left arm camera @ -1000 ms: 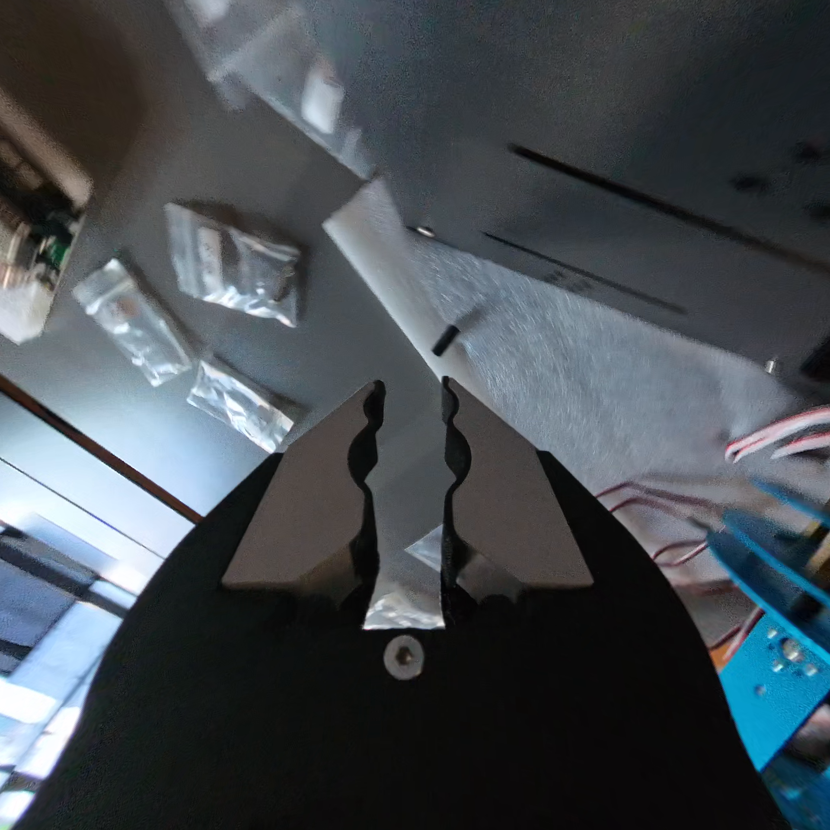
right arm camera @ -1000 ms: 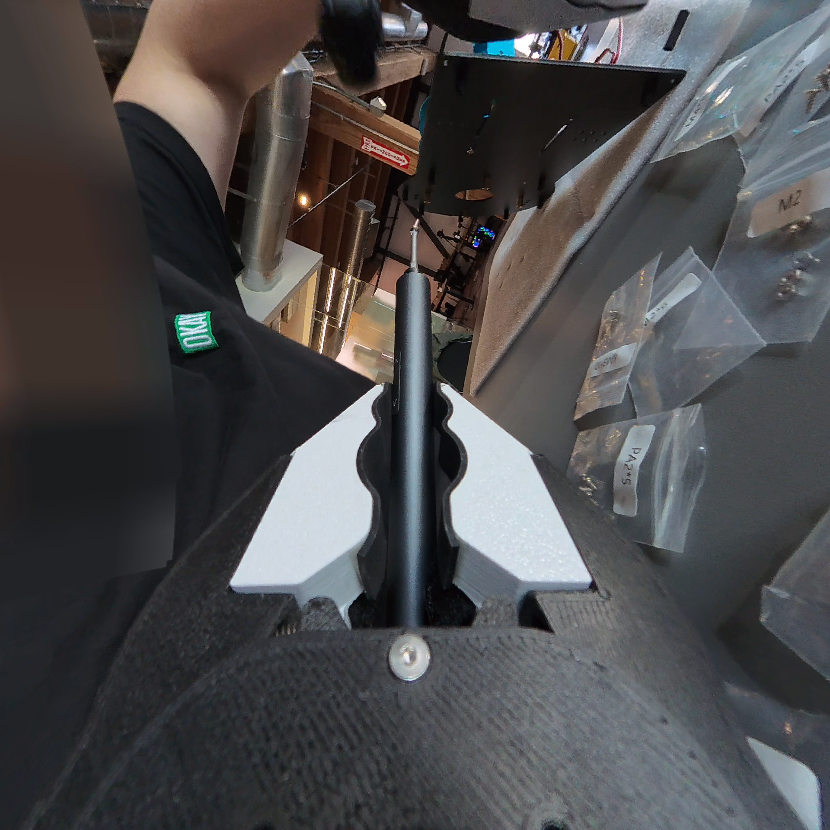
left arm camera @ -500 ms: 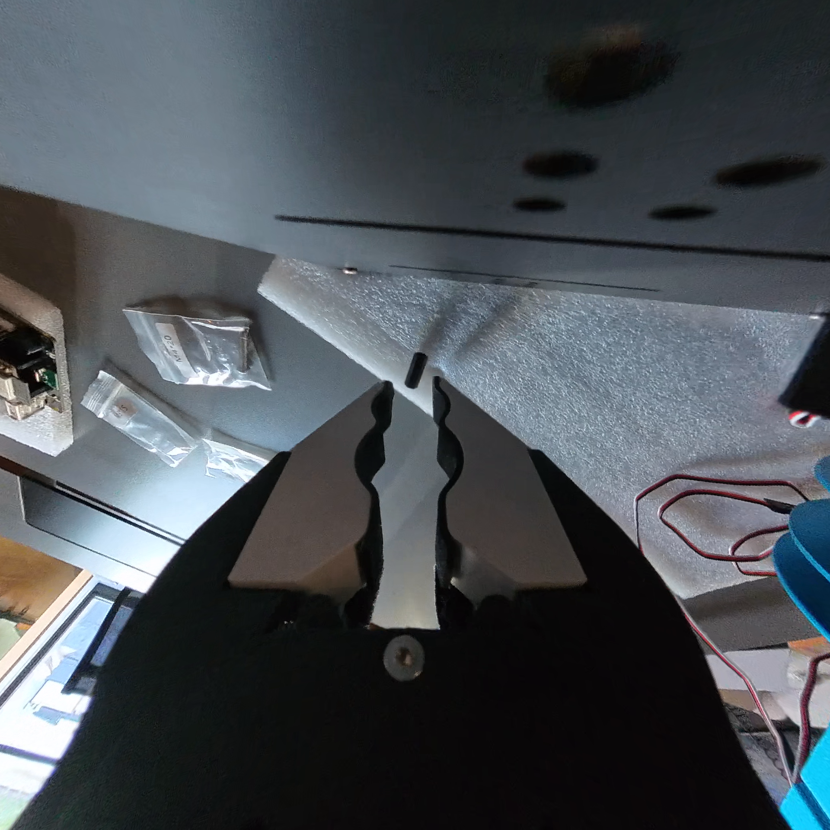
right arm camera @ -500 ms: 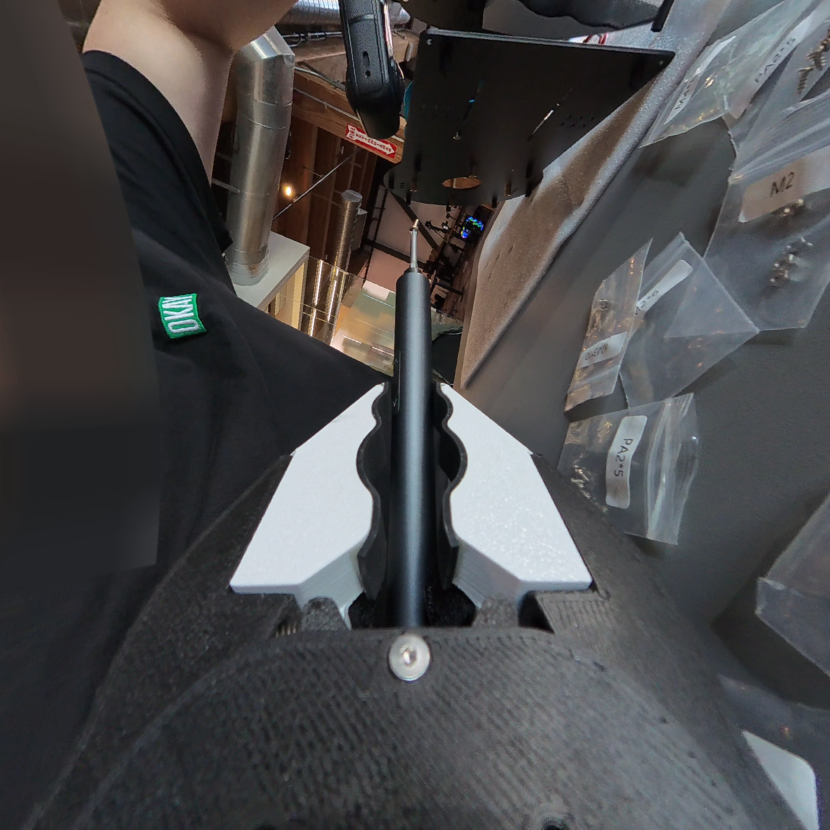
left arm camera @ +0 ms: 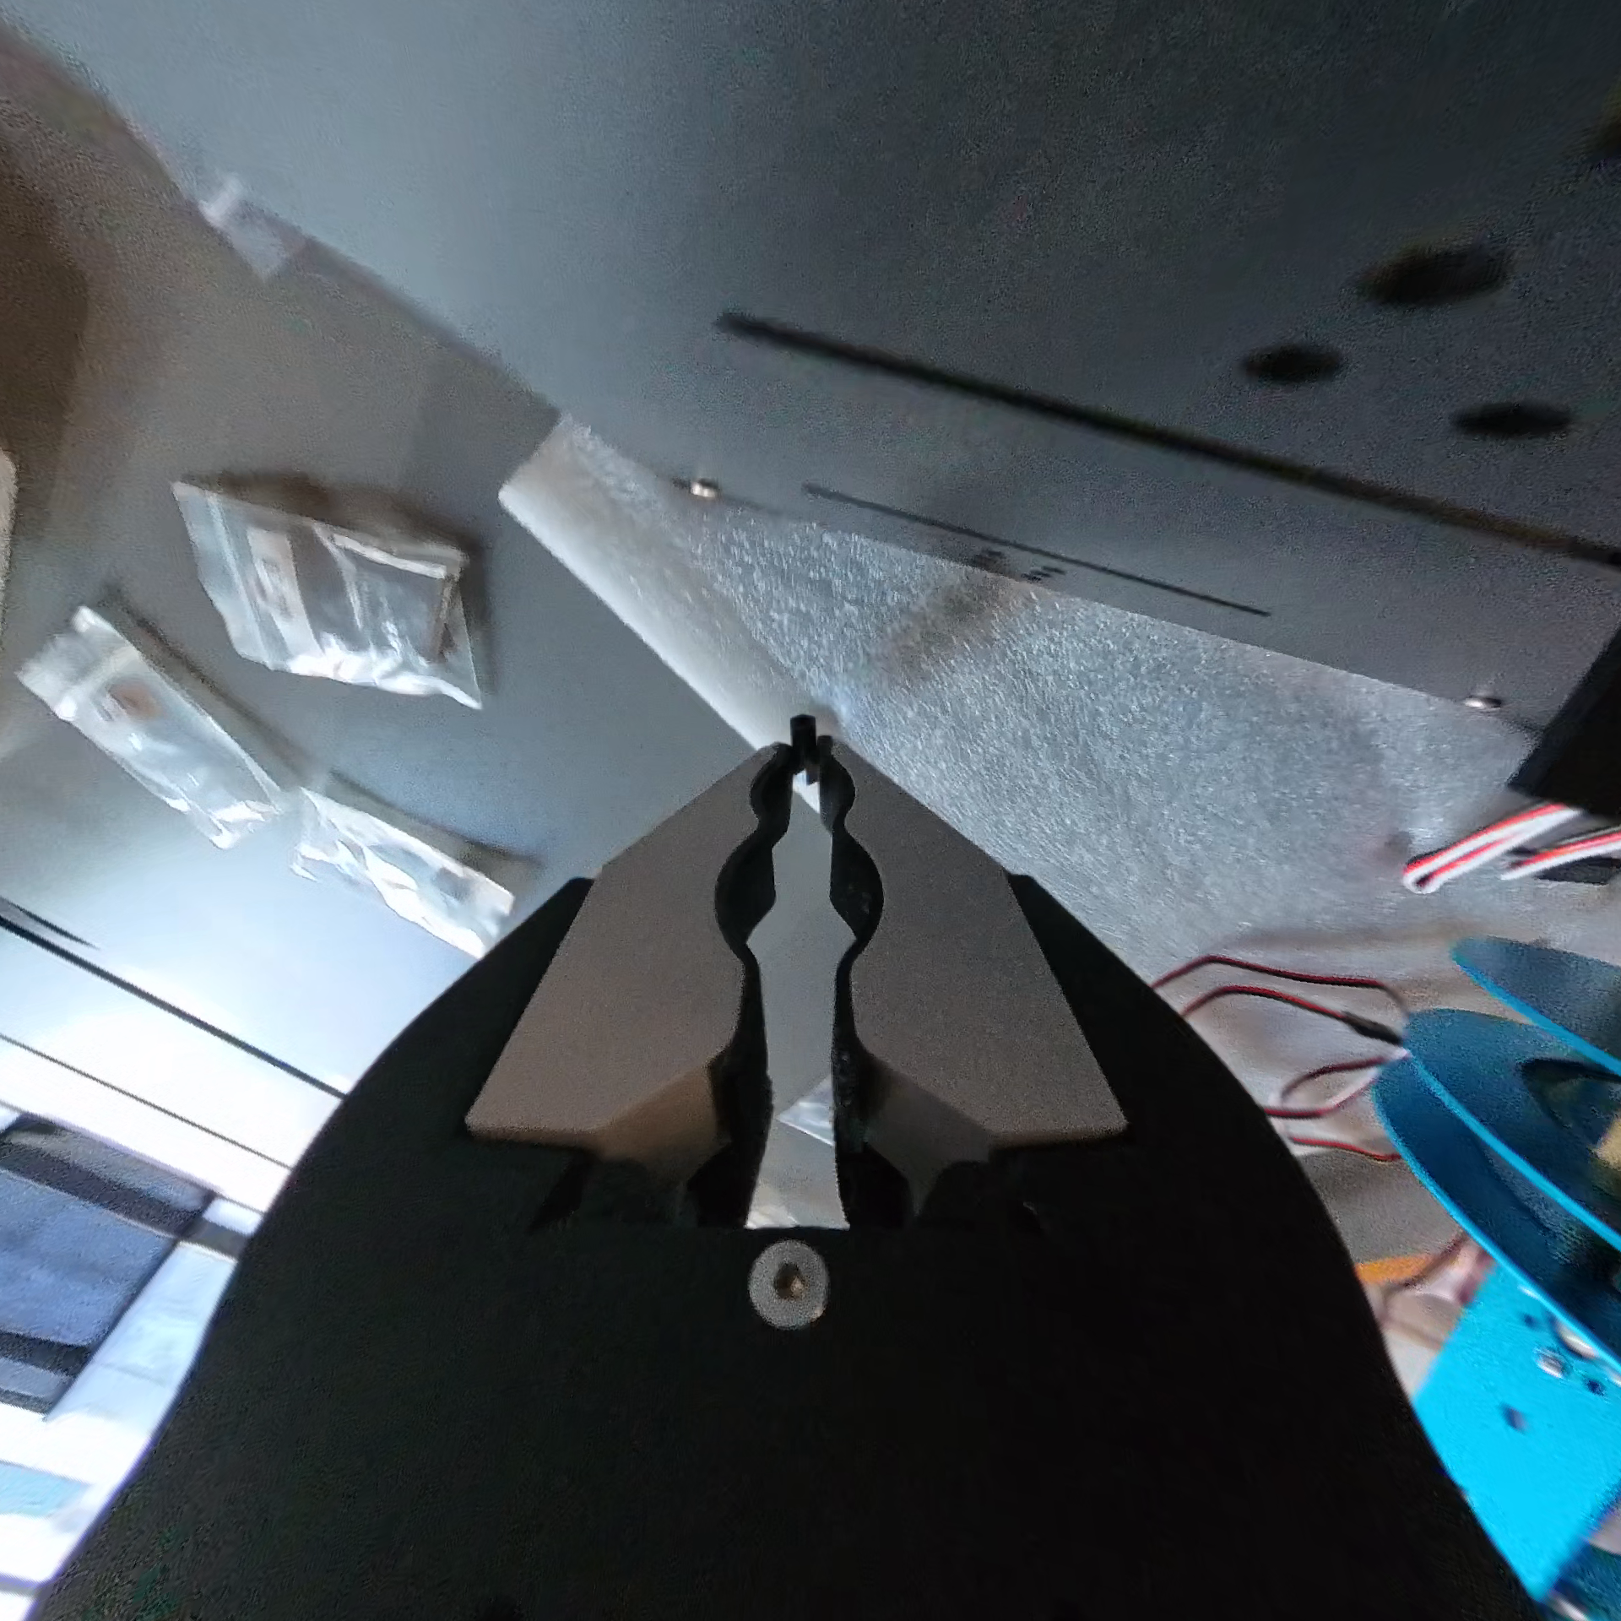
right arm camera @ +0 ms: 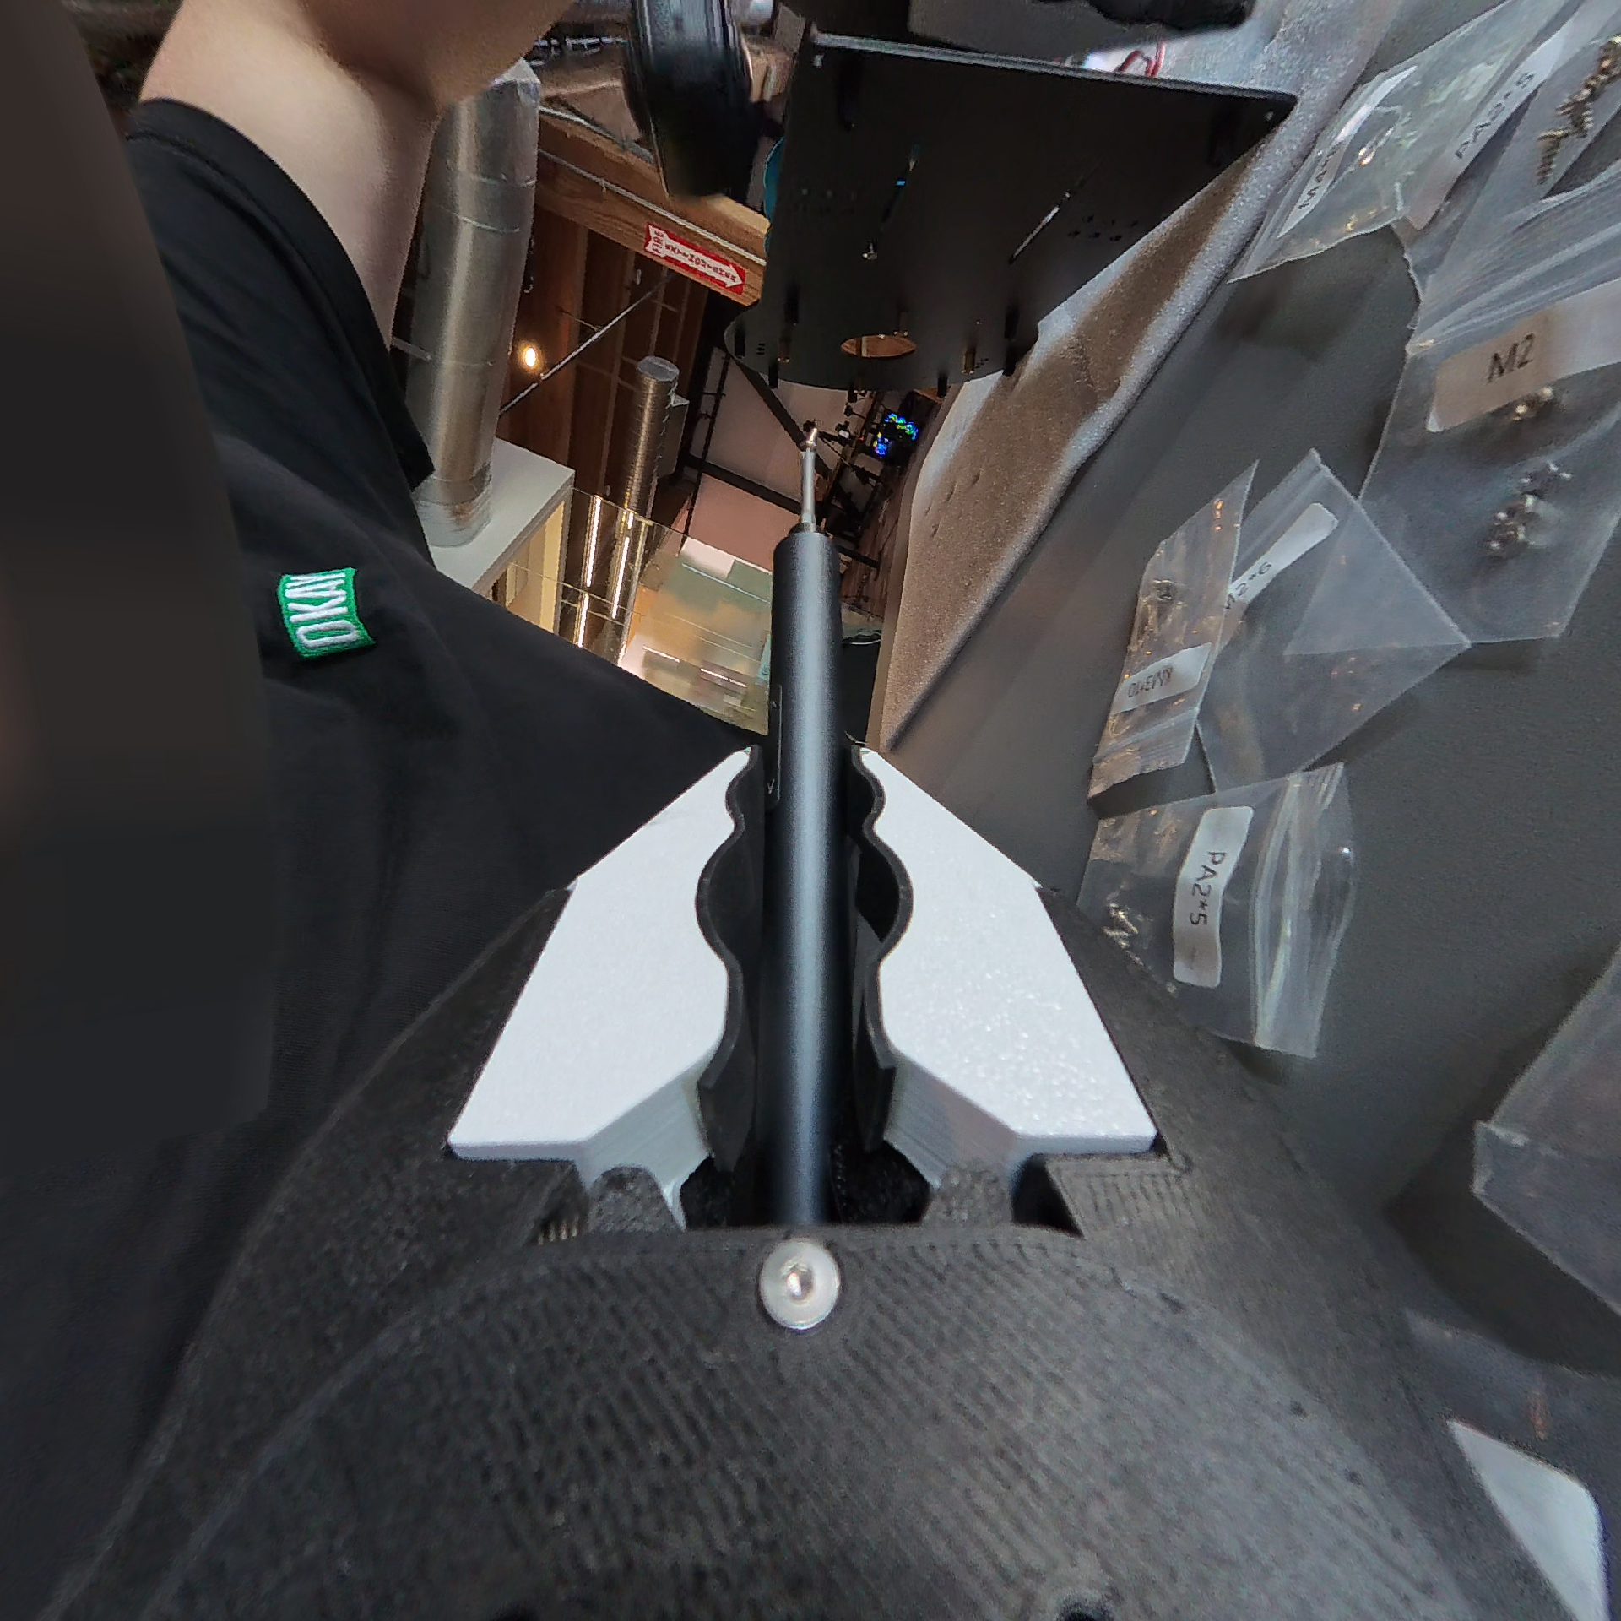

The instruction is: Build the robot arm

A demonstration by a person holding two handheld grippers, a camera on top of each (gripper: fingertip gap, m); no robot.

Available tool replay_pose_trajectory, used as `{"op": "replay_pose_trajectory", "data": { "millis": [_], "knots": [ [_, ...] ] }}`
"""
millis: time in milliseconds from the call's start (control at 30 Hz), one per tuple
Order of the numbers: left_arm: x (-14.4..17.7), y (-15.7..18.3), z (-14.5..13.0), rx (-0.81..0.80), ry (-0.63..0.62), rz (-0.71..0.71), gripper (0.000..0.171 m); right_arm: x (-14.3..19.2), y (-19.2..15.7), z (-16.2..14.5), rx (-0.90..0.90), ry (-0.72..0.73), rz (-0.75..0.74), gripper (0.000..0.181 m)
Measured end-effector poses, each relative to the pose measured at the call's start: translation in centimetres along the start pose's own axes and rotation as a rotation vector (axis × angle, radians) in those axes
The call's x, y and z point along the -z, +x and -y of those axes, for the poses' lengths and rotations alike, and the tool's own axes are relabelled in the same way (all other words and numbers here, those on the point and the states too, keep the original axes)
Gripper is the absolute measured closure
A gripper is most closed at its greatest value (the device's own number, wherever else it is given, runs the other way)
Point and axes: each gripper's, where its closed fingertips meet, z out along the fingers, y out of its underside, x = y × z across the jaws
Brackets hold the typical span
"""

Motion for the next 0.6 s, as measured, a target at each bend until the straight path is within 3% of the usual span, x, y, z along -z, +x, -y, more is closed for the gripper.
{"op": "replay_pose_trajectory", "data": {
  "millis": [167, 267, 600],
  "knots": [
    [2.2, -0.3, 0.4, 0.244, 0.056, -0.006, 0.168, -1.0, 0.6, 0.4, -0.001, 0.006, -0.045, 0.165],
    [3.2, -0.1, 1.2, 0.313, 0.099, -0.02, 0.168, -2.2, 1.1, 0.7, -0.03, 0.029, -0.075, 0.165],
    [4.1, 0.1, 0.9, 0.173, 0.057, 0.019, 0.168, -6.3, 2.1, 1.4, -0.056, 0.225, -0.237, 0.165]
  ]
}}
